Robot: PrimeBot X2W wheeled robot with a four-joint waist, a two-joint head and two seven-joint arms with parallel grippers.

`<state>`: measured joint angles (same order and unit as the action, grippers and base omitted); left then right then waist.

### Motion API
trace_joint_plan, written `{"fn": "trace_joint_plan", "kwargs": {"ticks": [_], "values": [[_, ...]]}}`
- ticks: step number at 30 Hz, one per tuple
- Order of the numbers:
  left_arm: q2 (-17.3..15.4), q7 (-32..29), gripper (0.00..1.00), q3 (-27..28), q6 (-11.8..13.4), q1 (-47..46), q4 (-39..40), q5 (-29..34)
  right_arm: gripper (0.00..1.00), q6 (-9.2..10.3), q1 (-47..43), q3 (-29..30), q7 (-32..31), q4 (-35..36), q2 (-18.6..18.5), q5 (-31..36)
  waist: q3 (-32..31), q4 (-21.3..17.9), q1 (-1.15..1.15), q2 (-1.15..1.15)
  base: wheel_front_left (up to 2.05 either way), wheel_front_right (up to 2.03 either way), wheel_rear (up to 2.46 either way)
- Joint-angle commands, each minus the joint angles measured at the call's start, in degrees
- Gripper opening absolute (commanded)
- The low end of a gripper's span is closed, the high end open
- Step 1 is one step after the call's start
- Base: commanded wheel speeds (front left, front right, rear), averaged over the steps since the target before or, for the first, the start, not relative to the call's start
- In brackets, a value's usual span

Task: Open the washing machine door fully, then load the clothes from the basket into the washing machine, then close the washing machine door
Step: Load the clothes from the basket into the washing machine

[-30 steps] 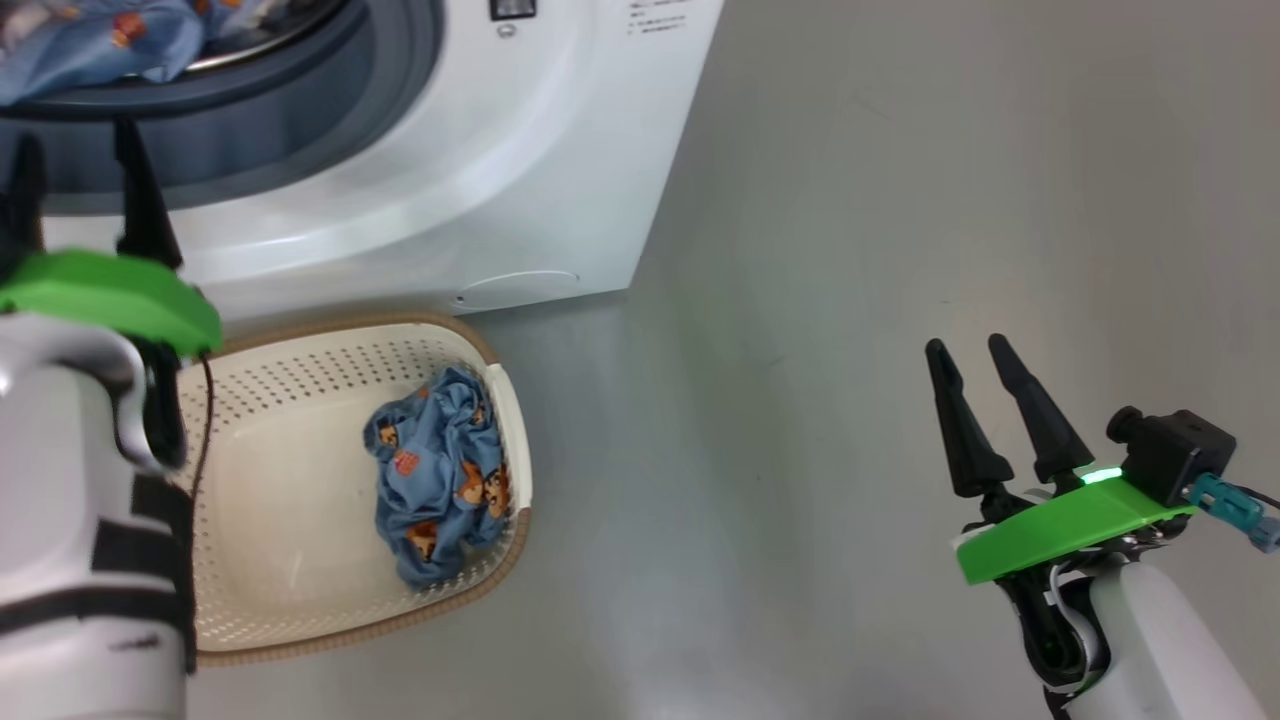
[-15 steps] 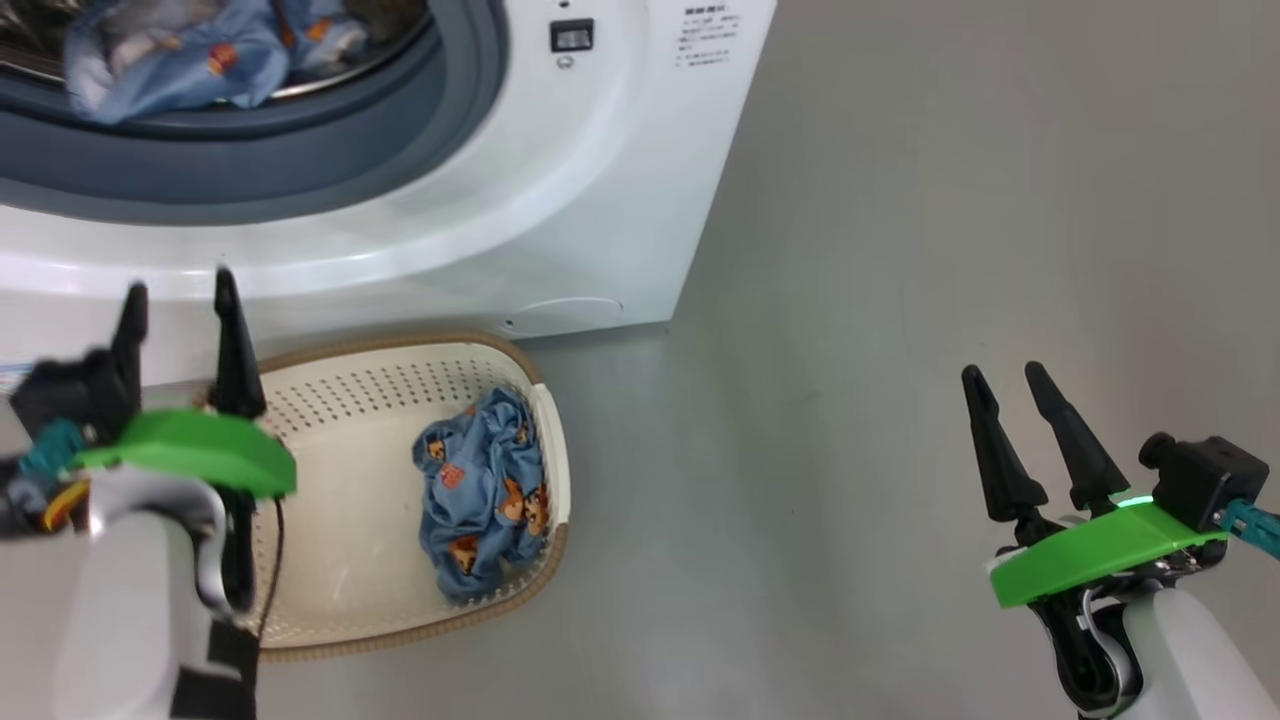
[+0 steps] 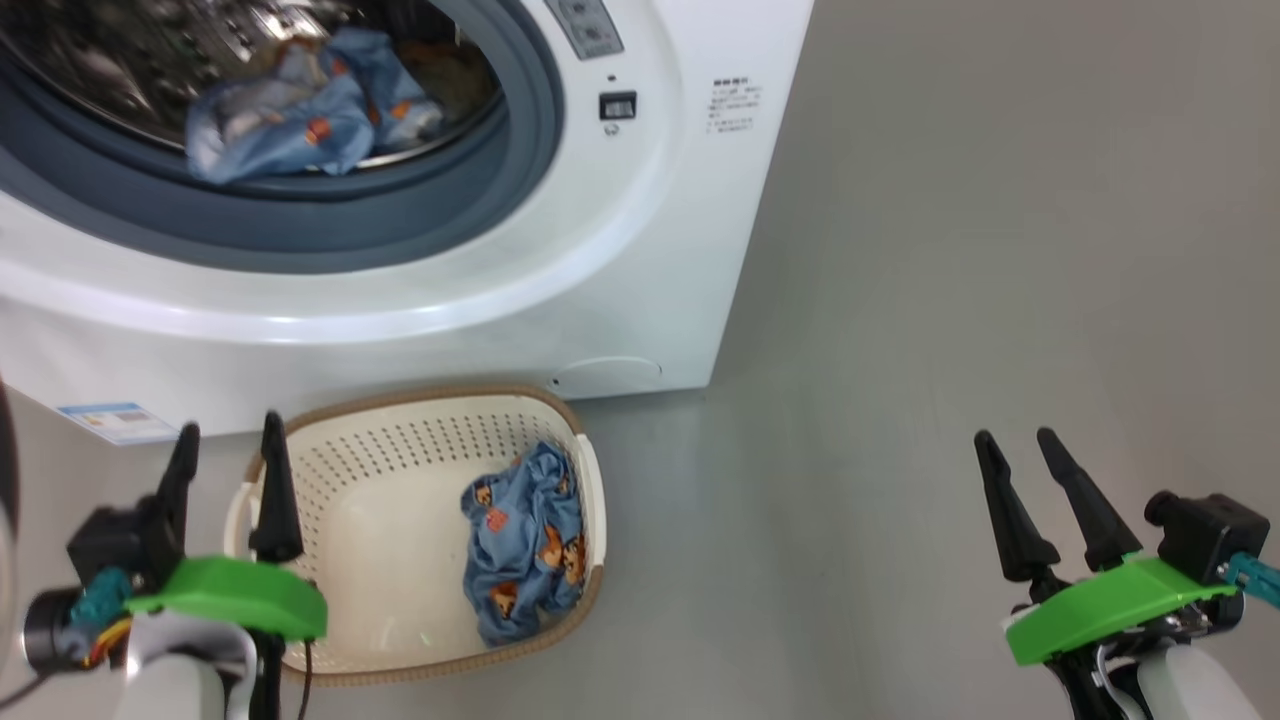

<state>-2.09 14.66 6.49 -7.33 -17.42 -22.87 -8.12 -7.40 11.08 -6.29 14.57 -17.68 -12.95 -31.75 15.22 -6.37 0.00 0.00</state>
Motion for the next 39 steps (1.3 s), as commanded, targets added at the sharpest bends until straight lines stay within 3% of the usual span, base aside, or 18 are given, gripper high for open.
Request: {"fn": "trace_joint_plan", "kwargs": {"ticks": [1, 24, 39], "values": [[-1.06, 0.34, 1.0, 1.52, -0.15, 1.77, 2.33, -0.23, 1.0, -0.09, -1.43, -0.83, 0.43, 0.93, -1.12, 0.52, -2.21, 1.18, 0.0, 0.0, 0.0, 0.0, 0.0], [-0.8, 0.34, 1.0, 3.04, 0.03, 19.46, 13.37, -1.3, 1.0, -0.09, -10.02, -0.26, 0.43, 0.98, -2.8, 0.14, -10.31, 1.33, 0.0, 0.0, 0.0, 0.0, 0.0], [-0.79, 0.34, 1.0, 2.24, 1.61, 22.47, 15.8, -2.81, 1.0, -0.09, -10.53, 0.02, 0.43, 1.47, -2.66, 0.31, -10.82, 0.83, 0.0, 0.0, 0.0, 0.0, 0.0]]}}
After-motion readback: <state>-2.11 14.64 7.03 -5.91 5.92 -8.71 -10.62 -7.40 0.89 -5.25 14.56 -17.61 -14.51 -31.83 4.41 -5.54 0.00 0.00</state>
